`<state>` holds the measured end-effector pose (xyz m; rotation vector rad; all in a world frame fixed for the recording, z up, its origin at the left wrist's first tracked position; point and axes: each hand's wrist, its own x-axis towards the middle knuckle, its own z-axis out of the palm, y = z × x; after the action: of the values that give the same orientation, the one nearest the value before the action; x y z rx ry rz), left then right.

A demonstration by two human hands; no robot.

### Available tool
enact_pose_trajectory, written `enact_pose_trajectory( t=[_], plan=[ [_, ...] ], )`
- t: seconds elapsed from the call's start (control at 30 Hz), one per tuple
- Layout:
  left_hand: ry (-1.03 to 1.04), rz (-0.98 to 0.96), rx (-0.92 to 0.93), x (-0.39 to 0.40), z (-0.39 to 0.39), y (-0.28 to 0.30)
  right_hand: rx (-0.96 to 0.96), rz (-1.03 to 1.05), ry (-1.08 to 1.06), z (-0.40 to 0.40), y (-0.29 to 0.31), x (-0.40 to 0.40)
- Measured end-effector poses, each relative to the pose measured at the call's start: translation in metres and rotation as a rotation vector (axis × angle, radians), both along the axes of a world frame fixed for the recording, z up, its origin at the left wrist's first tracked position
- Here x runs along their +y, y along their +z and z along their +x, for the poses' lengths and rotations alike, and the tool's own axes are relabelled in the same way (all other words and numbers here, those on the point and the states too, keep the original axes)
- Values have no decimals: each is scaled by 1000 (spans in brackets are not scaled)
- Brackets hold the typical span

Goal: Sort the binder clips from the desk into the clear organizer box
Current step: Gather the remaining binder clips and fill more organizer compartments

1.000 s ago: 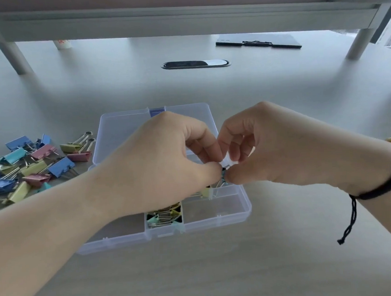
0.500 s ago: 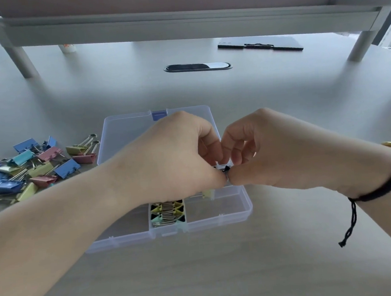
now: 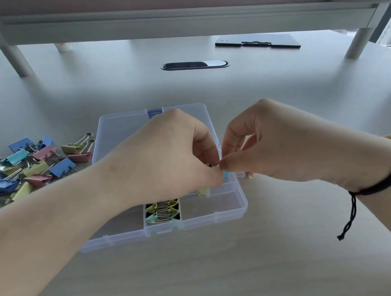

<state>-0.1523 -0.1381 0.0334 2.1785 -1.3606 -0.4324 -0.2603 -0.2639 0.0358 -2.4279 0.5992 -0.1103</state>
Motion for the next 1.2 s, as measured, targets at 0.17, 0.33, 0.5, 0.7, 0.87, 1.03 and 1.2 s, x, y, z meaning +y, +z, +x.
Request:
enact_pose_trajectory(
  t=[0.17,0.33,0.5,0.7,0.87,1.03,1.2],
  plan=[
    [20,-21,-4,-1,3,-2,3,-18,17,1,0,2],
    [21,-31,-27,-2,2,-3,24,-17,25,1,0,1],
    [11,-20,-11,-1,3,-2,17,26,31,0,1,0],
    [28,-30,-5,0,8,-5,-4,13,38,0,1,-2],
    [96,-254,287,0,17,3,-202,-15,-3,1,1,-7],
    [98,-443,730,-2,19,-1,-413,71,121,1,-2,-3],
    [74,-505,620,-6,21,-6,-488,54,240,-2,-2,-4]
  ],
)
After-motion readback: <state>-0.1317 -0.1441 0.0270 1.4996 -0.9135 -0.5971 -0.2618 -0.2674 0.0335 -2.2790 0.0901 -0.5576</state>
